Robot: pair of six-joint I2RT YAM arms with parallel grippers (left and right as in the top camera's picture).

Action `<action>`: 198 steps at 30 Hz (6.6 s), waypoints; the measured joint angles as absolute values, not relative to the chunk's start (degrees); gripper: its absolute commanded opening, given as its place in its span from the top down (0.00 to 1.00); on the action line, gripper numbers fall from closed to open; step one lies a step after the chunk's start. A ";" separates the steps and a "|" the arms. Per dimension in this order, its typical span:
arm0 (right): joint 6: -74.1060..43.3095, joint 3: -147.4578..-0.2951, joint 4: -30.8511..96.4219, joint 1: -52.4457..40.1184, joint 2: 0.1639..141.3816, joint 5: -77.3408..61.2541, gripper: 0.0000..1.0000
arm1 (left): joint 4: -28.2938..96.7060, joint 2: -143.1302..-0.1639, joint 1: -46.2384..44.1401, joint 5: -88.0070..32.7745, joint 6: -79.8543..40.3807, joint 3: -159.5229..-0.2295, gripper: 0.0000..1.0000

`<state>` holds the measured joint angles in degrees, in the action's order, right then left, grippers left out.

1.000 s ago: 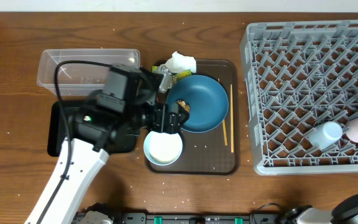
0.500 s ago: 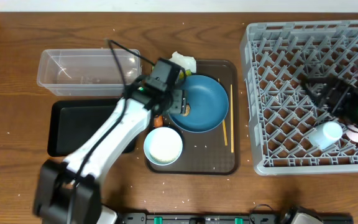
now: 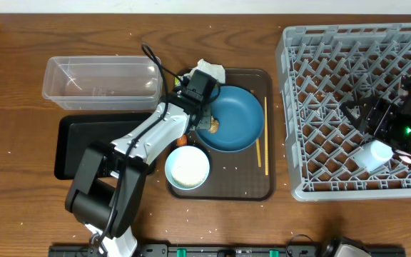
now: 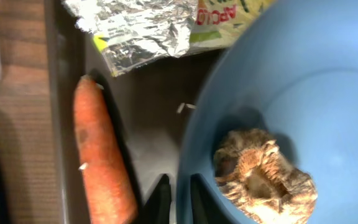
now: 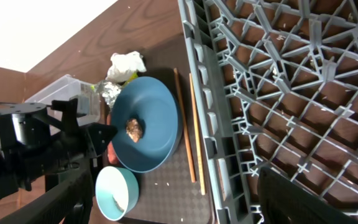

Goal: Sort waste into correct bins and load items into the dishwasher rack
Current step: 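Grasp the rim of the teal plate with the left gripper, then tilt the teal plate over the black tray to dump the mushroom, then hand the teal plate from the left gripper to the right gripper, then place the teal plate upright in the back of the dish rack with the right gripper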

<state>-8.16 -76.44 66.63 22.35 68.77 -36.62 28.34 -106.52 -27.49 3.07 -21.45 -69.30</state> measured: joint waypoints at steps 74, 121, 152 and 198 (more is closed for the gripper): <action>-7.33 -76.44 67.26 22.35 68.90 -36.16 0.22 | 91.07 -89.76 -25.76 75.02 -49.47 -70.02 0.94; 4.14 -76.42 57.30 -5.43 70.89 -31.31 0.99 | 43.77 -71.02 -41.82 -0.12 -18.31 -80.77 0.83; 31.88 -76.25 2.04 8.05 82.96 65.06 0.99 | 44.95 -53.34 -42.22 -0.25 -16.43 -80.77 0.02; 62.63 -76.16 -27.24 10.94 110.04 59.31 0.01 | 53.60 -50.98 -42.22 -0.25 -16.43 -80.84 0.02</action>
